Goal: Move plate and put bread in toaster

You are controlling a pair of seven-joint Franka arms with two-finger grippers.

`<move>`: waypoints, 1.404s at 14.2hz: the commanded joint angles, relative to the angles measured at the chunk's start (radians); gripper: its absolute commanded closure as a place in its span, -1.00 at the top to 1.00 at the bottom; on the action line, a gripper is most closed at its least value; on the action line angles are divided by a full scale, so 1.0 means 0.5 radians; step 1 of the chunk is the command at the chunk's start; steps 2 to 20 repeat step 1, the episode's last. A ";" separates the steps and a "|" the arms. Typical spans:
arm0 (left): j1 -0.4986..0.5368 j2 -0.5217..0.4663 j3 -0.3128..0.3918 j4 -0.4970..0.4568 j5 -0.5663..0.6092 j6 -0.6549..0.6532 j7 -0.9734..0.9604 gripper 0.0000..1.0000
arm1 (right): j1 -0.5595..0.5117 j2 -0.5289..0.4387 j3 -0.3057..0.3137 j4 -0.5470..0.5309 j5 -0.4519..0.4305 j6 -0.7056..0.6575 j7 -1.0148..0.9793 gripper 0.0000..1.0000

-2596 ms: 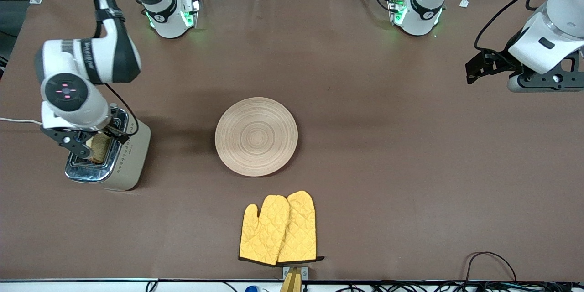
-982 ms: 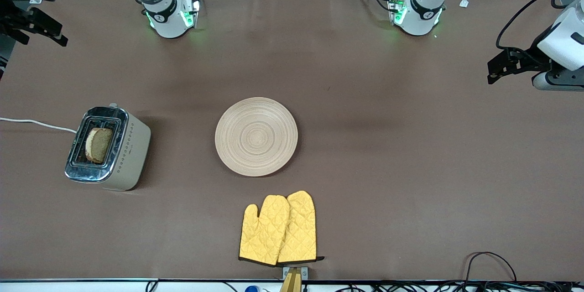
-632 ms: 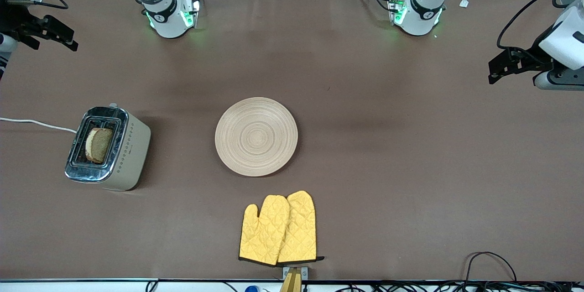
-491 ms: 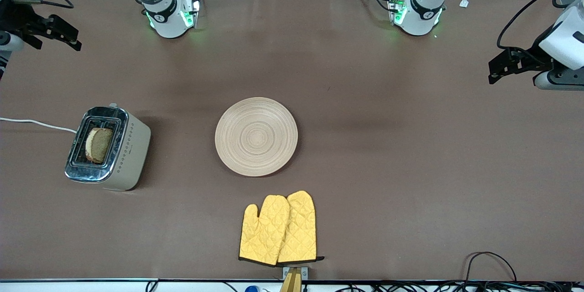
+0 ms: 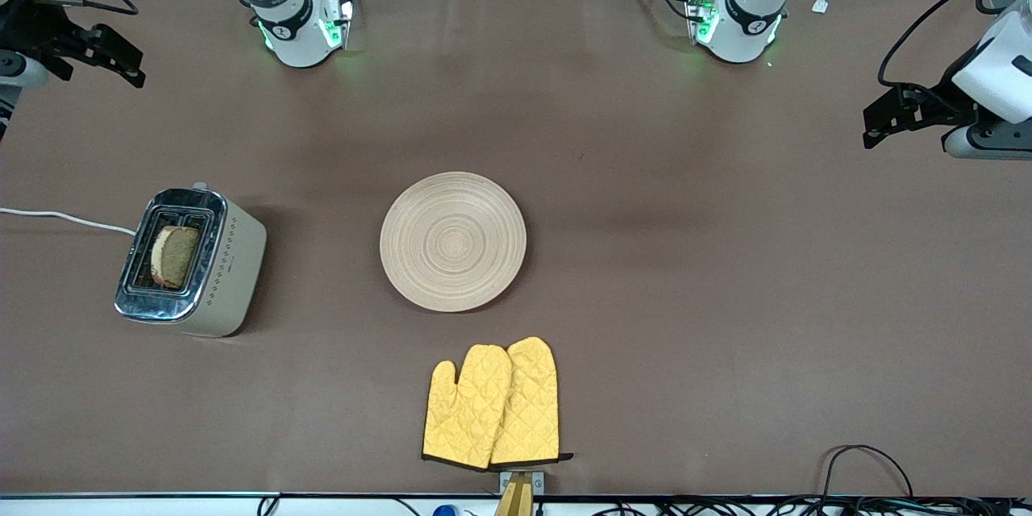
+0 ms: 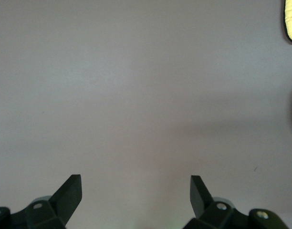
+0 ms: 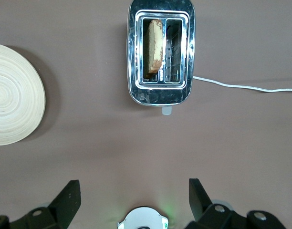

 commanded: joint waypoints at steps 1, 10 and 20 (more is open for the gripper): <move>0.004 0.014 0.000 0.042 -0.016 -0.023 -0.010 1.00 | -0.015 0.001 -0.008 0.048 -0.015 -0.022 0.017 1.00; 0.004 0.014 0.000 0.042 -0.016 -0.023 -0.010 1.00 | -0.015 0.001 -0.008 0.048 -0.015 -0.022 0.017 1.00; 0.004 0.014 0.000 0.042 -0.016 -0.023 -0.010 1.00 | -0.015 0.001 -0.008 0.048 -0.015 -0.022 0.017 1.00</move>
